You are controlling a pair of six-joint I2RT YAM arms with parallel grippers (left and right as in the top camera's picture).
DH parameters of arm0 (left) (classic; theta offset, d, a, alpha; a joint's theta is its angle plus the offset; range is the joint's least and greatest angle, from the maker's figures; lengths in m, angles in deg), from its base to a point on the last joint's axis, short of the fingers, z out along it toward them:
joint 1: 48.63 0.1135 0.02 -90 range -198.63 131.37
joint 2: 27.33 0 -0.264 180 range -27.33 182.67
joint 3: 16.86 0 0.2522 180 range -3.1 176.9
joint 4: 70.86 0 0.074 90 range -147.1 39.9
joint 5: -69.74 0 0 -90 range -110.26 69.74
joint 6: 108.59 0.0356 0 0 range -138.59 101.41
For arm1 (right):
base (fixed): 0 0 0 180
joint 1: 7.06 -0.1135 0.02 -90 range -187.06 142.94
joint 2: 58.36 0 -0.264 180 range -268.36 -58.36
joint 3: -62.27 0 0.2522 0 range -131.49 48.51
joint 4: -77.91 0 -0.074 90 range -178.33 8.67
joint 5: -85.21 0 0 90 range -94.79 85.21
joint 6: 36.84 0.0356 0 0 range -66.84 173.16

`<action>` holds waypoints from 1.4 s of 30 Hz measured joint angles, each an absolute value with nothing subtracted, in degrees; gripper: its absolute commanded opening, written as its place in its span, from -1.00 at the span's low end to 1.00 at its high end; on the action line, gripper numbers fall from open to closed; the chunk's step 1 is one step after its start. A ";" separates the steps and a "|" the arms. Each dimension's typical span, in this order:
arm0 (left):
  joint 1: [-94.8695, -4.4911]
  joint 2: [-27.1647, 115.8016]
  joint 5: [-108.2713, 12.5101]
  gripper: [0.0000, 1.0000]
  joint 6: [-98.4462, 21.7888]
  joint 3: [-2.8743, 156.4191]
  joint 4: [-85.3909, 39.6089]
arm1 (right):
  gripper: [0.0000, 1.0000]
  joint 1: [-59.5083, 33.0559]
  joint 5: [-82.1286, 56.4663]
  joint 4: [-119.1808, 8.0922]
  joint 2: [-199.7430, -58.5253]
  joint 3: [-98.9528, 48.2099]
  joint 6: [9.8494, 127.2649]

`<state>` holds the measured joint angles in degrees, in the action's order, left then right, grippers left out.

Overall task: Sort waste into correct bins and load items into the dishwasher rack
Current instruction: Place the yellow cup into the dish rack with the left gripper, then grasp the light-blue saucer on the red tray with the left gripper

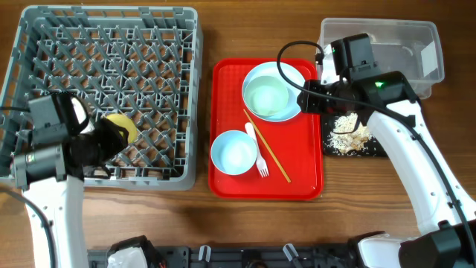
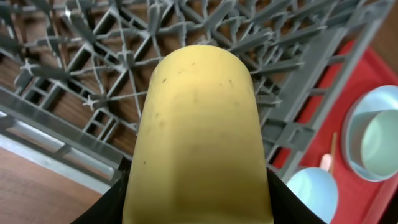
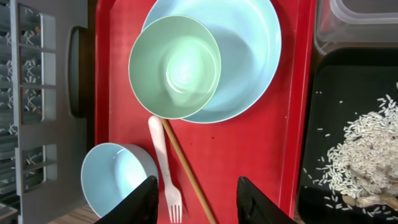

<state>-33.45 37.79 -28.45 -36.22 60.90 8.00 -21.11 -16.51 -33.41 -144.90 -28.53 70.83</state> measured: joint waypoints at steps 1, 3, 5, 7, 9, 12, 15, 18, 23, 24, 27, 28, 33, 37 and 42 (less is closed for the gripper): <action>-33.45 38.87 -28.17 -0.92 -36.22 60.90 8.24 | -0.17 -21.11 -16.36 -33.39 -144.90 -28.53 70.83; -33.45 41.33 -27.34 -0.92 -36.24 60.90 8.29 | -0.17 -21.11 -16.27 -33.22 -144.90 -28.53 70.83; -33.45 44.07 -26.53 -0.81 -36.22 60.90 7.68 | -0.17 -21.11 -16.25 -33.09 -144.90 -28.53 70.90; -33.45 47.24 -26.00 -0.34 -36.22 60.90 6.85 | -0.15 -21.11 -16.25 -33.00 -144.90 -28.53 71.05; -33.45 49.20 -25.83 0.30 -36.22 60.90 6.69 | 0.02 -21.11 -16.25 -32.91 -144.90 -28.53 71.05; -33.45 53.31 -25.74 1.00 -35.96 60.90 5.27 | 0.29 -21.11 -16.12 -32.52 -144.90 -28.53 71.20; -33.45 55.74 -25.70 1.00 -35.85 60.90 3.70 | 0.93 -21.11 -15.99 -31.56 -144.90 -28.53 71.14; -33.45 55.72 -27.27 1.00 -35.83 61.23 3.28 | 0.99 -21.11 -15.88 -31.10 -144.90 -28.53 71.20; -36.21 52.09 -33.11 1.00 -35.83 64.51 0.00 | 0.99 -20.95 -14.35 -30.16 -144.90 -28.53 72.19; -38.50 50.45 -33.72 1.00 -35.83 64.88 -0.70 | 0.99 -20.43 -13.19 -29.76 -144.86 -28.53 73.54; -48.64 48.05 -34.15 1.00 -35.80 65.45 -2.55 | 0.99 -17.46 -11.05 -29.17 -143.88 -28.53 77.39; -51.75 48.11 -33.72 1.00 -35.80 65.45 -2.73 | 0.99 -15.51 -10.61 -29.13 -142.91 -28.53 78.50; -68.14 50.62 -31.25 1.00 -35.80 65.45 -4.96 | 1.00 -8.98 -10.24 -27.84 -139.66 -28.53 80.49; -80.12 56.50 -30.40 0.94 -35.80 65.52 -9.81 | 1.00 -8.58 -10.26 -27.40 -139.66 -28.53 80.62; -88.25 66.58 -30.35 0.47 -35.65 65.54 -11.47 | 0.99 -8.56 -10.26 -27.21 -139.66 -28.53 80.82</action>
